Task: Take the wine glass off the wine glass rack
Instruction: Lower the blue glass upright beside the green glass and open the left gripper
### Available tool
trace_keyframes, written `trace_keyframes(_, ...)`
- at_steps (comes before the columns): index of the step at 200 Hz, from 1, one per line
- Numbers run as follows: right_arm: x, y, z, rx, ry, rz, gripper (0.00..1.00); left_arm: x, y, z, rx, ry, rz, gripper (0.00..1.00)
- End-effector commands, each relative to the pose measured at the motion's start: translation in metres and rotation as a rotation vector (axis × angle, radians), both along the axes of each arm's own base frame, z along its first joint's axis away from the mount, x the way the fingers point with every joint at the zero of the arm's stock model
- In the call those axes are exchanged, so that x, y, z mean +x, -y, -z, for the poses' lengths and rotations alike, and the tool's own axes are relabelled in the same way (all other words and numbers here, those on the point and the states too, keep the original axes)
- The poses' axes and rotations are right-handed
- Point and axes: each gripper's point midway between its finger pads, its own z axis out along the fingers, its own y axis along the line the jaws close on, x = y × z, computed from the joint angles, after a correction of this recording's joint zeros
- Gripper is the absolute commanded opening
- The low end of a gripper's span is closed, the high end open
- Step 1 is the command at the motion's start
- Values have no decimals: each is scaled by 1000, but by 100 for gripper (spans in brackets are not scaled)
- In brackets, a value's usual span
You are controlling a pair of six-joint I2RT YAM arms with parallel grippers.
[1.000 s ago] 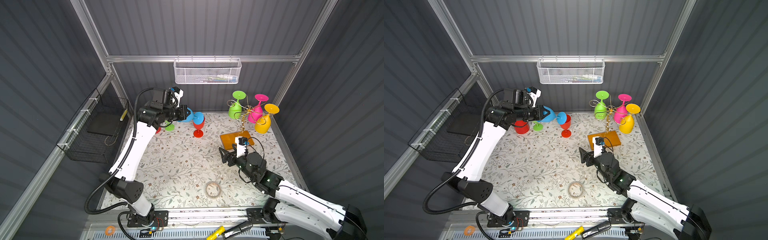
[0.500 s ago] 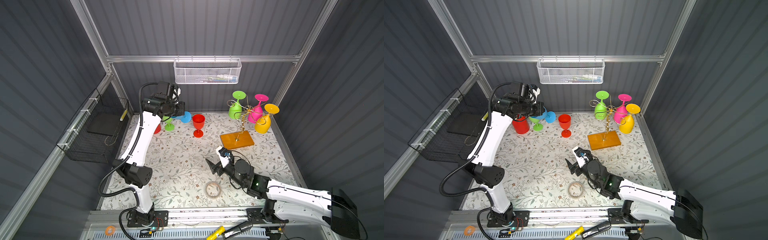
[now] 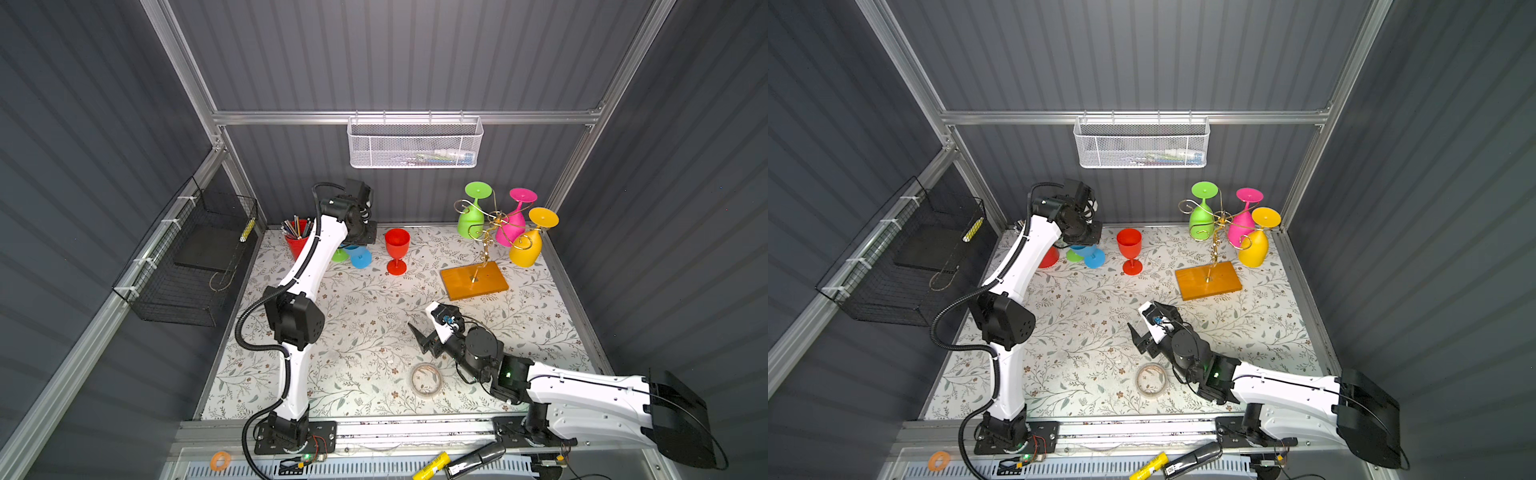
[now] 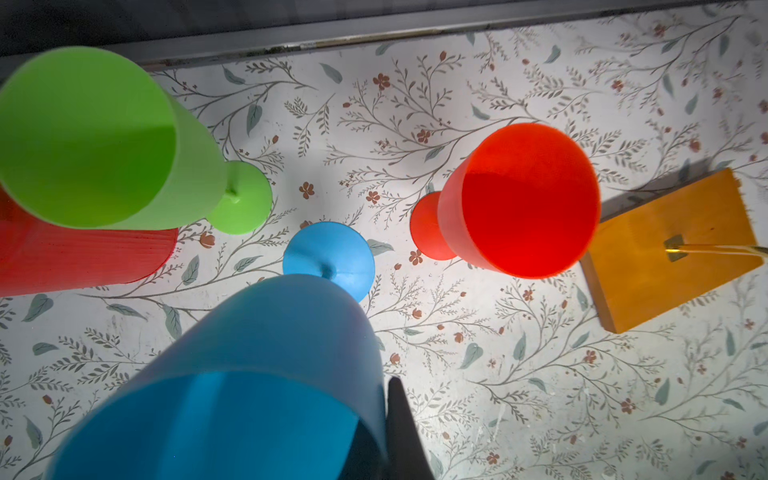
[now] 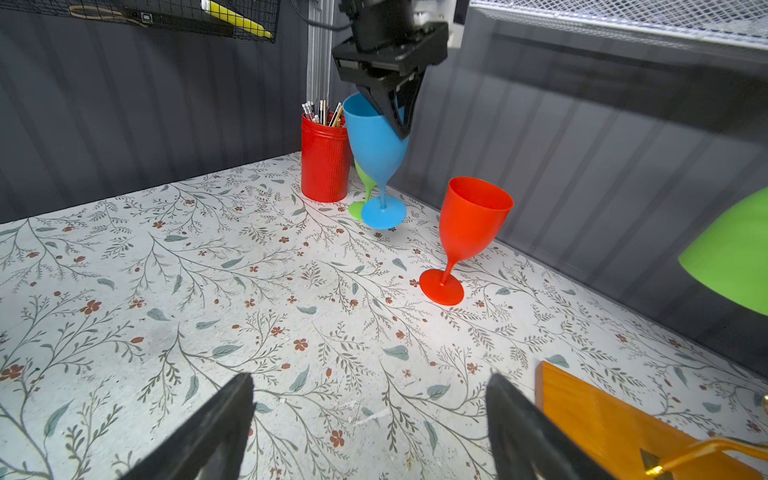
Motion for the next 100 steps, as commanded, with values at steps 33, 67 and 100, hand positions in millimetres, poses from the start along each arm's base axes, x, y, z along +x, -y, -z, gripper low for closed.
trace_keyframes(33,2,1,2,10,15,23,87,15,16,20,57,6,33,0)
trace_keyframes(67,4,2,5,0,16,34,88,25,22,36,66,2,36,0)
trace_keyframes(100,5,0,3,7,18,33,88,35,24,46,76,17,29,0)
